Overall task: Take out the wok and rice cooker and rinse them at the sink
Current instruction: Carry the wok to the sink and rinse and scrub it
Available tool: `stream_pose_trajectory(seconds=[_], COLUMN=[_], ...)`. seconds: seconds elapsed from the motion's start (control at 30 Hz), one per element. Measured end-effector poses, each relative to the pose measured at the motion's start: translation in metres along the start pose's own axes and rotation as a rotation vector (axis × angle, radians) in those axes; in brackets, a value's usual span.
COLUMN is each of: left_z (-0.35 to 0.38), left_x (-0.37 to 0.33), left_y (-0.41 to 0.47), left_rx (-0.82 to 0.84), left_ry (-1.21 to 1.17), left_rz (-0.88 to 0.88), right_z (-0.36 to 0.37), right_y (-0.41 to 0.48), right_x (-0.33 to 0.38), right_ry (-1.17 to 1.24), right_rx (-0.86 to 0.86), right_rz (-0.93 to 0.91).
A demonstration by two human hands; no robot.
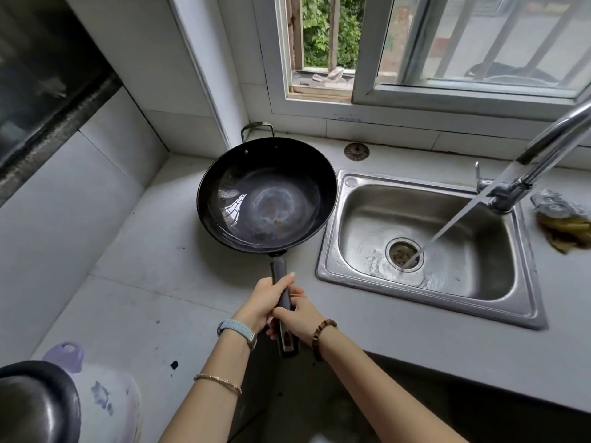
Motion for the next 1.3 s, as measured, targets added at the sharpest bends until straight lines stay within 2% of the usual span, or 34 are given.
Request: stream_pose_trajectory(seconds=[0.23,0.37,0.5,0.57,0.7,0.8,1.13,1.2,1.3], left_z=[-0.005,-0.021,-0.031,-0.022,0.019,0.06,0.223,0.246,0.27], left_x=[0.008,-0.015,-0.066,-0.096,-0.142,-0.165,-0.207,-0.21,-0.213], left_y=[-0.001,-0.012,-0.038,-0.054,-0.08,-0.089,-0.063,-0.052,-0.035], left_rx=[-0.088,-0.245,-0.373,-0.401,-0.394,-0.369,-0.199,-0.181,-0.183], left_ry=[-0.003,0.074,0.368,0.426,0.494,0.491,0.427,0.418,0.423], left_rz=[0.04,0.178,0.476,0.627,0.835,0.934,1.045,1.043,1.036], right_z=[-0.012,-0.037,-0.09,-0.119,-0.175,-0.216,-0.384,-0.418,-0.463], right_y=[0.001,-0.007,-0.04,-0.062,-0.109,-0.141,-0.197,-0.195,-0.175], right_x=[-0.013,-0.009,0.025,0.037,0.047,0.043,-0.004,-0.011,-0.012], right_ry=[-0.006,0.002,0.127,0.148,0.168,0.172,0.246,0.201,-0.001], right_rx=[-0.039,-0.189,-0.397,-0.493,-0.631,-0.724,-1.016,-1.077,-1.15], right_rz=[-0.003,-0.032,-0.328,-0.461,-0.654,-0.723,-0.726,-0.711,-0.669])
Point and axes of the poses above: each hand's wrist, its own y-axis towards the middle knuckle, its own z-axis out of the palm, x = y × z, the point moved 9 cm from there along y, towards the middle knuckle, and after that the axes turned 9 degrees about z, right-handed, at the moved point
